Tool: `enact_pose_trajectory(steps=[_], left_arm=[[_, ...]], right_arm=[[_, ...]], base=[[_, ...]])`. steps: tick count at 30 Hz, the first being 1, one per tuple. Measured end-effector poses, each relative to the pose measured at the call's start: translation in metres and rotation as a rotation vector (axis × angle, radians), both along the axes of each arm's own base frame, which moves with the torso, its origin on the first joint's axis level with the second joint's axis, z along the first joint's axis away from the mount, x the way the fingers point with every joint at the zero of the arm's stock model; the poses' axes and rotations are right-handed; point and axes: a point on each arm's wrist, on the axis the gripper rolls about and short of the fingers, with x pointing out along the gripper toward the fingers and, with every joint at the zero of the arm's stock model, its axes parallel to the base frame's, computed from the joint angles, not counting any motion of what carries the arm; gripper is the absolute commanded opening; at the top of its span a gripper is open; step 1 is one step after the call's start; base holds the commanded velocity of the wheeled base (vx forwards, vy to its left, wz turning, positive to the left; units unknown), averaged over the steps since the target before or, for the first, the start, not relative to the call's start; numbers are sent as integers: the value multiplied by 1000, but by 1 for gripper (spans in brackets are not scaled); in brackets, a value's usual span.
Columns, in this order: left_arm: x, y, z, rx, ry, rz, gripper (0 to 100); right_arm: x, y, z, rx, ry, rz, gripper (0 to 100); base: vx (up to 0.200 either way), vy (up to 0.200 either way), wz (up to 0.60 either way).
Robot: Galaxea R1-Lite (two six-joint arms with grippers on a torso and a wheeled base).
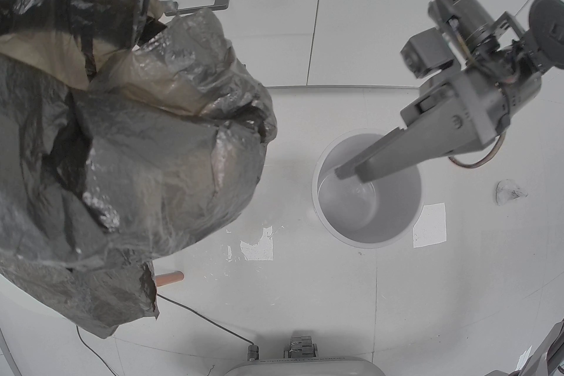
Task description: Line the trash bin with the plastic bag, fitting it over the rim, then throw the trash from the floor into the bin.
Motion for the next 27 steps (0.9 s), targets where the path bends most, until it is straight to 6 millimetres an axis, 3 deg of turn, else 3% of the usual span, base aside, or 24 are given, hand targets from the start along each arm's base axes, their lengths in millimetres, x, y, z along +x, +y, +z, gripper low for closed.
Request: enact_pose_trajectory(steps=[6,15,22,27], left_arm=[[4,1,-11,-15,-4,42,0],[4,1,-16,-43,-6,85,0],[2,1,-19,-50,-5,94,0],[0,1,-21,-53,-4,102,0]], right_arm=[[-28,-31,36,66,-107,-37,100],[-46,-60,59,43,-237,-182,100],[-48,-67,66,-34,-326,-340,100],[-45,-55,76,-48,-388,-531,100]], base=[[0,0,0],[0,0,0],[0,0,0],[0,0,0]])
